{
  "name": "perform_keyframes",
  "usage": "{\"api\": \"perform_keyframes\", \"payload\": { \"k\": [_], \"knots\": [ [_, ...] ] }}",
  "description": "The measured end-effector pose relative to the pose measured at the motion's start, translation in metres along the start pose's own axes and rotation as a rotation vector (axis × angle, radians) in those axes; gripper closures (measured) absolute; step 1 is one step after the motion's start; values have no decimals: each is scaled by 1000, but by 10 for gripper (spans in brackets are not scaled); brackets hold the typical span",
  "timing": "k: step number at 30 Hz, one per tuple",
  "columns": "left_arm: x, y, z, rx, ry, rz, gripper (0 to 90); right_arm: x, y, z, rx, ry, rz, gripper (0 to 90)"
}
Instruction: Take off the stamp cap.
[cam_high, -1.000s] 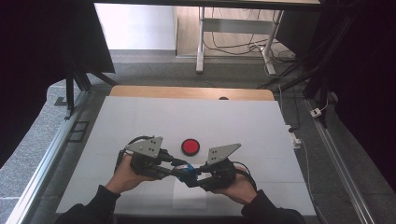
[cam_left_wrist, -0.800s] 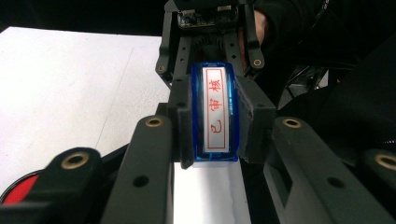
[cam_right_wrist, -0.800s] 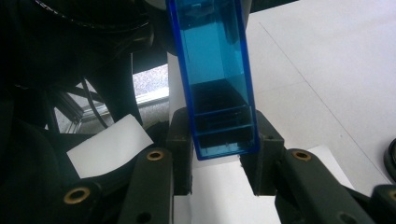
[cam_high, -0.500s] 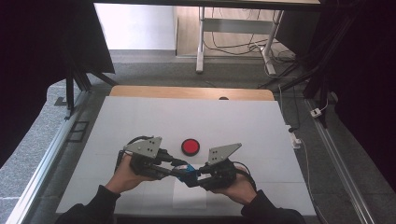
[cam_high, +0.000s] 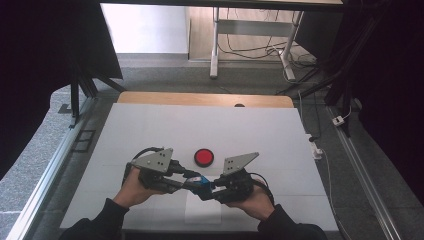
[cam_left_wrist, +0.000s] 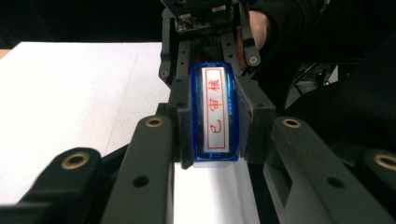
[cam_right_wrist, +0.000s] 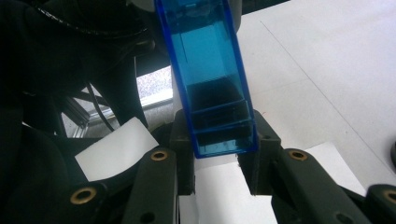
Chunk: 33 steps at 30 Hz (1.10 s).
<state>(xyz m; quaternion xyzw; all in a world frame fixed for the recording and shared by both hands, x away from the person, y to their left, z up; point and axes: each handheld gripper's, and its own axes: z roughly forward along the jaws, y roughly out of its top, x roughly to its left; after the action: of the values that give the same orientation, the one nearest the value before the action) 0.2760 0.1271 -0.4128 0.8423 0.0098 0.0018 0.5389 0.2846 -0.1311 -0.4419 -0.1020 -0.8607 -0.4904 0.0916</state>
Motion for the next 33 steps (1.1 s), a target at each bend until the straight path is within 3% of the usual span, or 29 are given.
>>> {"api": "perform_keyframes", "payload": {
  "k": [6,15,18,20,22,24,33],
  "knots": [
    [4,-1,-1,-18,-53,-50,703,5,2,-1,9,-7,-87,690],
    [8,-4,-1,-21,-103,-80,703,8,2,0,16,-7,-136,692],
    [6,-3,-1,-10,-86,-66,703,7,1,1,20,-4,-115,691],
    [3,0,-1,6,-45,-28,703,6,1,1,17,-10,-89,691],
    [2,1,-1,12,-29,-14,703,5,1,1,17,-11,-74,692],
    [-2,3,-3,14,9,21,704,1,-2,1,34,-23,-27,691],
    [1,1,-6,13,19,-8,703,1,-3,2,31,-47,-44,690]
  ]
}}
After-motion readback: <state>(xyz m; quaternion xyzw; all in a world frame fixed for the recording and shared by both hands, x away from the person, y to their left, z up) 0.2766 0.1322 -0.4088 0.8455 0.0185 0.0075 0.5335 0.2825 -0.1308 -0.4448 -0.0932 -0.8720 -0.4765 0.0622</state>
